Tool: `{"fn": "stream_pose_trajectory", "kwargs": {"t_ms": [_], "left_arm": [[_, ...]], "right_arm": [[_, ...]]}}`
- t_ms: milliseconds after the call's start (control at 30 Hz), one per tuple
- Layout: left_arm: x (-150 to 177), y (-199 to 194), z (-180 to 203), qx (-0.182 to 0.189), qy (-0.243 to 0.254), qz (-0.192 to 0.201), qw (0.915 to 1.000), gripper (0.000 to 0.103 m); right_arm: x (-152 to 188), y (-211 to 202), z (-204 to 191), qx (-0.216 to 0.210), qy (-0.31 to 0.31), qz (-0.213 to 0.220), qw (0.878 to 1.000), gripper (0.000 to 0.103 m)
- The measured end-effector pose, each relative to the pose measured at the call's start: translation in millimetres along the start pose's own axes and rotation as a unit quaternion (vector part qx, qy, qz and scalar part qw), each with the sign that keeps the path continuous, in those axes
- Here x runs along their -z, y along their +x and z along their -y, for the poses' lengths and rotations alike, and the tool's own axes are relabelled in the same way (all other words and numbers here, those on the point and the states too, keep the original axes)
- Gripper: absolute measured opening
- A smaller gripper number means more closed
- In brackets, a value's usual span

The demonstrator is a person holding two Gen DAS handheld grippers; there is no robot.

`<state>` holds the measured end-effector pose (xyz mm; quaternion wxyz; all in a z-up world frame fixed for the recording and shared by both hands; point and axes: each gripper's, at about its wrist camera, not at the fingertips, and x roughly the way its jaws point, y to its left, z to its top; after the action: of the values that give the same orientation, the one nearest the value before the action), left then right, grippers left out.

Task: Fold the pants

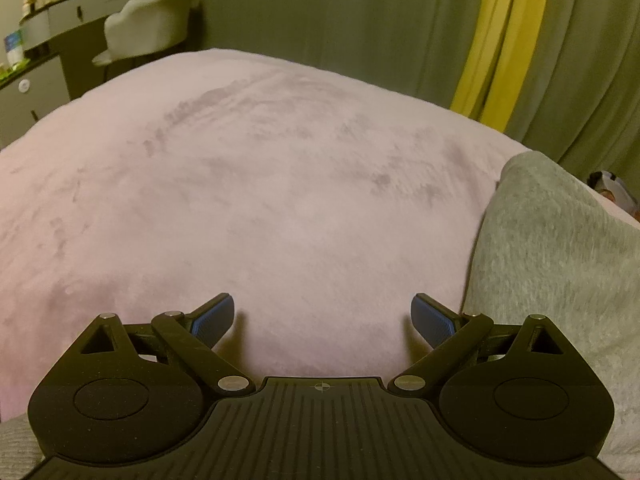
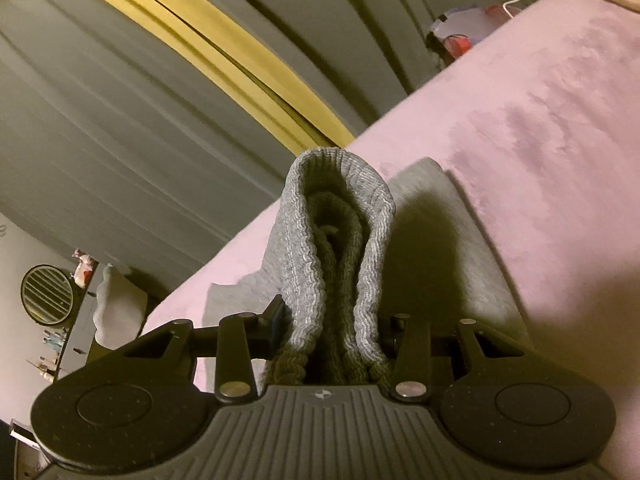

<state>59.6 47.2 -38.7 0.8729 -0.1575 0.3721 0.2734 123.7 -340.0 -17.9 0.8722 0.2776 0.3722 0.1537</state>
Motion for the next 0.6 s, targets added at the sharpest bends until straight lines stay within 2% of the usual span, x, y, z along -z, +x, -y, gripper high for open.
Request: {"fn": "stream_pose_trajectory", "kwargs": {"t_ms": [67, 167, 233, 300, 433, 500, 600], "left_arm": [[0, 1, 0, 0.0, 0.001, -0.002, 1.0, 0.099], [1, 3, 1, 0.001, 0.003, -0.003, 1.0, 0.099], [1, 3, 1, 0.001, 0.004, -0.003, 1.0, 0.099], [2, 4, 1, 0.0, 0.004, -0.004, 1.0, 0.099], [2, 5, 5, -0.004, 0.011, -0.007, 0.9999, 0.099], [3, 5, 7, -0.005, 0.017, -0.009, 0.9998, 0.099], [5, 5, 9, -0.008, 0.022, -0.01, 0.9997, 0.099]], "right_arm": [[2, 2, 2, 0.012, -0.013, -0.001, 1.0, 0.042], [2, 7, -1, 0.076, -0.058, 0.003, 0.995, 0.065], [2, 5, 2, 0.122, -0.079, 0.014, 0.989, 0.069], [3, -1, 8, 0.119, -0.084, 0.021, 0.989, 0.081], [8, -2, 19, 0.122, -0.084, 0.012, 0.989, 0.089], [13, 2, 26, 0.123, -0.084, 0.0, 0.989, 0.097], [12, 7, 42, 0.115, -0.047, -0.011, 0.992, 0.099]]}}
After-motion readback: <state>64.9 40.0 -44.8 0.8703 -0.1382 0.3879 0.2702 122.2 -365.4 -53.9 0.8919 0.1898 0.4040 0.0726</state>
